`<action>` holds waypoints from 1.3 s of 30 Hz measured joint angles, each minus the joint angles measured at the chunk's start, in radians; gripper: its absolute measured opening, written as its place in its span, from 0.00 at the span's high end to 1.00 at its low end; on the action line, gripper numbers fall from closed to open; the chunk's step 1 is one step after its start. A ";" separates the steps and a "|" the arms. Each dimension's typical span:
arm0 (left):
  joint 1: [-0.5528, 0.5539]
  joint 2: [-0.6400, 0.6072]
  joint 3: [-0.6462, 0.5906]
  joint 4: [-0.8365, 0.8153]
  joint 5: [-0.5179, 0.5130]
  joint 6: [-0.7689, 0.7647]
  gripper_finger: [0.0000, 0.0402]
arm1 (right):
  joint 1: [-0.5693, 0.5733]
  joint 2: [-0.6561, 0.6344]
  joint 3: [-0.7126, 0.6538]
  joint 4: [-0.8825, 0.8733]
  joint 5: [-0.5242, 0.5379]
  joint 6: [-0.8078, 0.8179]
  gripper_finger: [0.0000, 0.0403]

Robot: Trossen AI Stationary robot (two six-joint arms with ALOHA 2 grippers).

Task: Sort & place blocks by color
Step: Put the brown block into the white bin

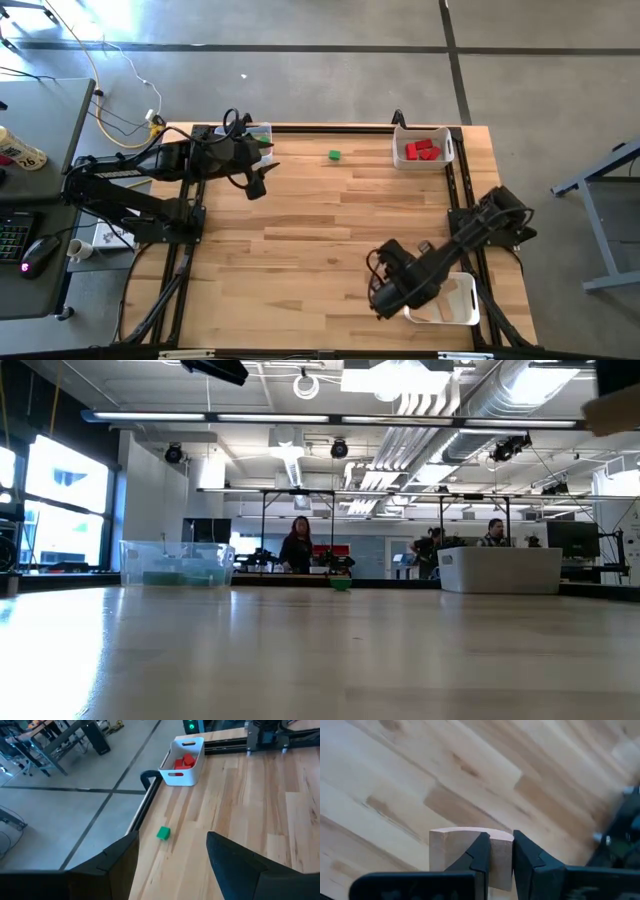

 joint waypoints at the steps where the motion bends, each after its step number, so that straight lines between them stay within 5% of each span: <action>1: 0.000 0.000 0.000 0.000 -0.001 0.000 0.45 | 0.012 0.000 -0.010 0.000 -0.015 0.021 0.93; 15: 0.051 0.000 0.000 0.002 0.000 -0.010 0.46 | 0.166 -0.075 -0.140 -0.001 -0.181 0.139 0.93; 29: 0.095 0.043 0.000 0.052 0.009 -0.132 0.46 | 0.192 -0.076 -0.339 0.097 -0.296 0.100 0.93; 39: 0.098 0.042 0.000 0.038 0.008 -0.193 0.45 | 0.160 -0.077 -0.364 0.105 -0.340 0.055 0.68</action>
